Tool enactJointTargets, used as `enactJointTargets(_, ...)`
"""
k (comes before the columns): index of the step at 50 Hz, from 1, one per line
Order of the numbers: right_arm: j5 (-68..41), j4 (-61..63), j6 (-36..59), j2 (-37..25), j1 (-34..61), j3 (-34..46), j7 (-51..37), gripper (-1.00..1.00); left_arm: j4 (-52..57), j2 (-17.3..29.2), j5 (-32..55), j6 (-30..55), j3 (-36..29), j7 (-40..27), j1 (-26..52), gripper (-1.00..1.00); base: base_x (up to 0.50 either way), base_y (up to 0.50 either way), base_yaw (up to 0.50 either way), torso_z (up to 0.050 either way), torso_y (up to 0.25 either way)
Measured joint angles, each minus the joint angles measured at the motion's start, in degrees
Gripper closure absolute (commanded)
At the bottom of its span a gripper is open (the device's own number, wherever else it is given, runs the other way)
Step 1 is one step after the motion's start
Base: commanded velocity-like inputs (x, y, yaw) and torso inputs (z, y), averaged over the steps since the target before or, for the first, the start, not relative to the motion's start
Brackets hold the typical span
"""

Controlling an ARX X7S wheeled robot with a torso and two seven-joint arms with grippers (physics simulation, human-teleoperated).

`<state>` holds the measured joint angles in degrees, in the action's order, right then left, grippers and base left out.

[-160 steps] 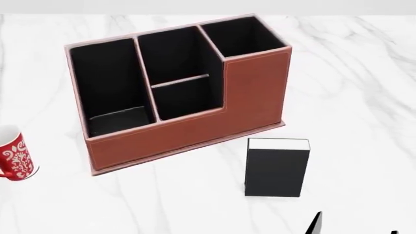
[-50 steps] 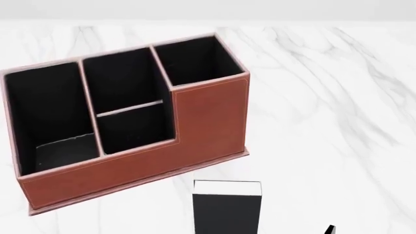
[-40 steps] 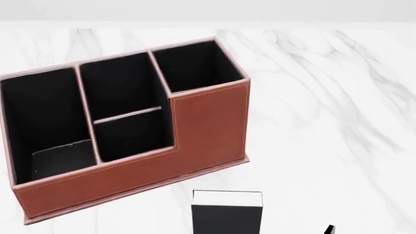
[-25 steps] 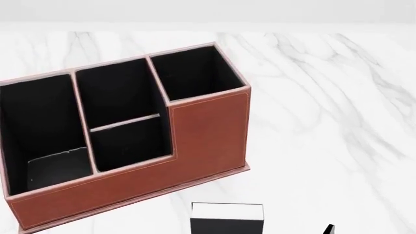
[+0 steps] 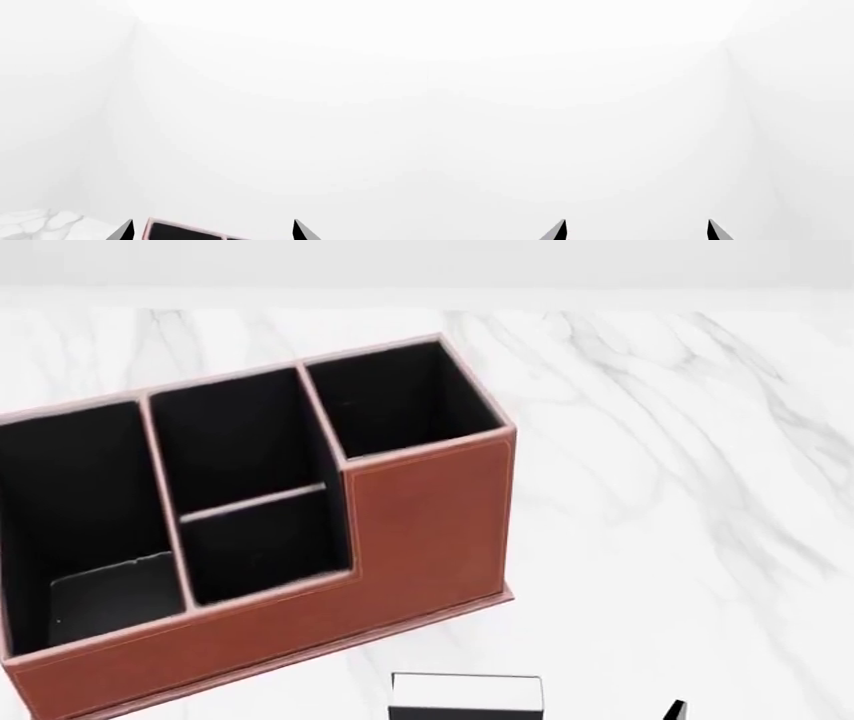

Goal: Pick up the book and place it in the back compartment of the caddy.

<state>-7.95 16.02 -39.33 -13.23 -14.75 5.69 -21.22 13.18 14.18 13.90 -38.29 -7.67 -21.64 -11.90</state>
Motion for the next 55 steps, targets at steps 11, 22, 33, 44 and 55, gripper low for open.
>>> enactJointTargets(11, 0.3, -0.2, -0.1, -0.1, 0.1, 0.1, -0.3, -1.0, -0.2, 0.1, -0.1, -0.1, -0.2, -0.2, 0.1, -1.0, 0.1, 0.0, 0.0, 0.0, 0.0)
enactJointTargets(22, 0.7, -0.3, 0.2, -0.2, 0.3, 0.3, -0.7, -1.0, 0.0, 0.3, -0.1, -0.1, -0.3, -0.5, 0.1, -1.0, 0.08, 0.0, 0.0, 0.0, 0.0)
enactJointTargets(33, 1.2, -0.3, 0.5, -0.3, 0.4, 0.4, -1.2, -1.0, 0.0, 0.4, -0.1, -0.1, -0.4, -0.8, 0.1, -1.0, 0.04, 0.0, 0.0, 0.0, 0.0)
enactJointTargets(44, 2.1, -0.2, 1.0, -0.3, 0.4, 0.4, -1.8, -1.0, 0.1, 0.6, -0.2, -0.1, -0.6, -1.0, 0.1, -1.0, 0.0, 0.05, 0.0, 0.0, 0.0)
enactJointTargets(55, 2.7, -0.3, 1.0, -0.4, 0.4, 0.6, -2.2, -1.0, 0.1, 0.8, -0.2, -0.1, -0.7, -1.2, 0.0, -1.0, 0.0, 0.15, 0.0, 0.0, 0.0)
